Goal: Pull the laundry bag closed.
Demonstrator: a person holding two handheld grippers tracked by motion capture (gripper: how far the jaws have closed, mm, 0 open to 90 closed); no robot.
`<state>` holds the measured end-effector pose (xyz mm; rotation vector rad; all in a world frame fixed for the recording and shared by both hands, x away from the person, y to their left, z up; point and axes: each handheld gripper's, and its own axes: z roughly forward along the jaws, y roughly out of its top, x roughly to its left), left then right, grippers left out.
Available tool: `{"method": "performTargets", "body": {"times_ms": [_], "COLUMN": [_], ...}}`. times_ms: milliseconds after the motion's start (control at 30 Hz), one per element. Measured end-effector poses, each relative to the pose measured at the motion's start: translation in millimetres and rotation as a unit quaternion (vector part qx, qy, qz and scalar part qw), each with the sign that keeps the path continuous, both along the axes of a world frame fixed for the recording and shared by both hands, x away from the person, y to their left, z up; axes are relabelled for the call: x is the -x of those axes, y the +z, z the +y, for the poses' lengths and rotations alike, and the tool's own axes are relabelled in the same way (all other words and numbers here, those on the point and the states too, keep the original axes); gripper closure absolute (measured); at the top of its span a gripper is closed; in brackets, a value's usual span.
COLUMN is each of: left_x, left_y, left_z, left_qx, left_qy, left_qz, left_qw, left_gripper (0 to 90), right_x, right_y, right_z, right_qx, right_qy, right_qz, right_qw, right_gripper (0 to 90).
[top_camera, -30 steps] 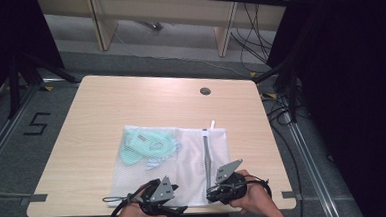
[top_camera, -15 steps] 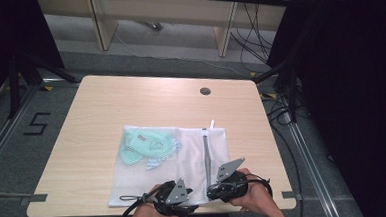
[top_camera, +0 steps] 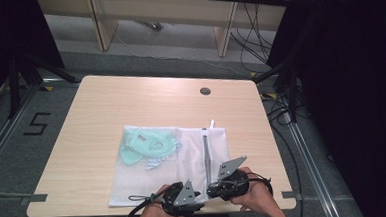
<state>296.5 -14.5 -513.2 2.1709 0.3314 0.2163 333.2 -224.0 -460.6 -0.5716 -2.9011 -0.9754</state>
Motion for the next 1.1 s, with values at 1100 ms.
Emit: {"method": "performTargets", "body": {"times_ms": [1100], "left_x": [0.2], "left_y": [-1.8], "left_z": [-16.2], "left_qx": [-0.053], "left_qy": [-0.023], "left_qz": [-0.030], "left_qw": [0.9979], "left_gripper": [88.9], "right_x": [-9.5], "right_y": [-10.3], "right_z": [-7.5], "right_qx": [0.013], "right_qy": [-0.009], "right_qz": [0.014], "right_qw": [0.9998], "right_gripper": [86.3]}}
